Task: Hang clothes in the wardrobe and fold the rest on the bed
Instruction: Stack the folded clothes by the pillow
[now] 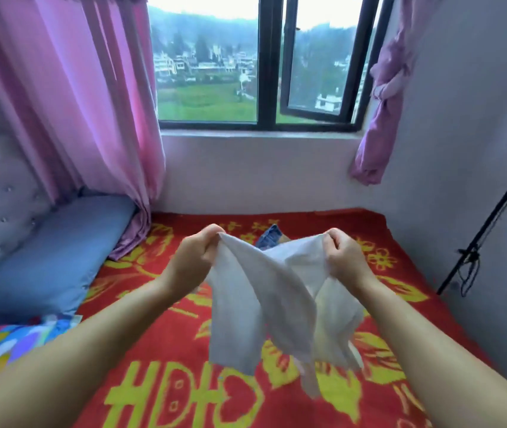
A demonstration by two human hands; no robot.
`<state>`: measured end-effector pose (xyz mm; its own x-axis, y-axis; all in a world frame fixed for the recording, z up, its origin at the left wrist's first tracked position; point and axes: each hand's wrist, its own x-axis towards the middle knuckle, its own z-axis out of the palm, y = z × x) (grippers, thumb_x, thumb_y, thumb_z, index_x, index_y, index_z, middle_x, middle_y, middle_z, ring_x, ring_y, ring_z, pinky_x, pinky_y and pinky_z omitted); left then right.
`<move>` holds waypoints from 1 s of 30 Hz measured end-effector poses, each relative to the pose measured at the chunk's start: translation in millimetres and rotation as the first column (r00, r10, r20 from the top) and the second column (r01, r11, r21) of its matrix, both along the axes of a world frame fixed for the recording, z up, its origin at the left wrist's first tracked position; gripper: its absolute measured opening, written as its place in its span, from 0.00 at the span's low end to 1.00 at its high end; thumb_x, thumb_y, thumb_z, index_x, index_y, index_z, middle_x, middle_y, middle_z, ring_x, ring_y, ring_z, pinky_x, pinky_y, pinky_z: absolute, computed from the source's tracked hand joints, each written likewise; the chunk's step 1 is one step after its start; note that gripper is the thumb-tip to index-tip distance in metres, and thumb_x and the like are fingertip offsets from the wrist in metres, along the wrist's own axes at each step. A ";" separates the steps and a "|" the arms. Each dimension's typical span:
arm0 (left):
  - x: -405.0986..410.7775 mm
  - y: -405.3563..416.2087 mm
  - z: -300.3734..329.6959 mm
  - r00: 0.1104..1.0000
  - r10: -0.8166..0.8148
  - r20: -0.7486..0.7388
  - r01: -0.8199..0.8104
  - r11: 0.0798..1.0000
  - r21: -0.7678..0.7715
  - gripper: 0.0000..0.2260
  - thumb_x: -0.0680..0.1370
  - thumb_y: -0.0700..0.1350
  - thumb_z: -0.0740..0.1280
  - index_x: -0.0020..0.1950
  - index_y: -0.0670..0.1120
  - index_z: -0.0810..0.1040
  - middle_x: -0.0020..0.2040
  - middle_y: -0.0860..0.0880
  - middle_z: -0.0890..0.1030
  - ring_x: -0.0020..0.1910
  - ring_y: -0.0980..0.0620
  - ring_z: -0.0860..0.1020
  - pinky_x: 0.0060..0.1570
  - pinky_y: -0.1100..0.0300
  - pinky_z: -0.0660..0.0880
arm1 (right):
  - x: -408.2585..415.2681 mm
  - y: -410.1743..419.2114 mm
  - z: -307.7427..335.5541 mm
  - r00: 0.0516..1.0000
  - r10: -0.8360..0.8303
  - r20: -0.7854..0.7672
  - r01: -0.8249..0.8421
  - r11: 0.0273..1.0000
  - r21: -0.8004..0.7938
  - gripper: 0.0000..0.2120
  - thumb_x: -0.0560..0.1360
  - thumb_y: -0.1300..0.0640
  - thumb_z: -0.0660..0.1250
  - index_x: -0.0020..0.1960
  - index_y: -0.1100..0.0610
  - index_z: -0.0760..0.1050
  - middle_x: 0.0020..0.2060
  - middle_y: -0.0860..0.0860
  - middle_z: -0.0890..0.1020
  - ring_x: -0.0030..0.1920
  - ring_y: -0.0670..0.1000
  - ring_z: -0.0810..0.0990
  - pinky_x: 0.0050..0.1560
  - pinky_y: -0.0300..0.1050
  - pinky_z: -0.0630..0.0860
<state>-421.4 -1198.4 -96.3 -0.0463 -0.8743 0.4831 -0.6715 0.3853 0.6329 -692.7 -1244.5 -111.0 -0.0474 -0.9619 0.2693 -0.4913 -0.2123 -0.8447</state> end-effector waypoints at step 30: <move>-99.0 66.7 128.7 0.896 -0.197 -0.399 0.309 0.921 0.239 0.13 0.82 0.43 0.60 0.50 0.35 0.80 0.41 0.44 0.79 0.40 0.50 0.75 0.42 0.58 0.72 | 16.1 96.7 194.7 0.804 0.352 -0.479 -0.321 0.935 0.148 0.38 0.74 0.65 0.65 0.78 0.50 0.51 0.73 0.57 0.62 0.71 0.56 0.65 0.66 0.46 0.69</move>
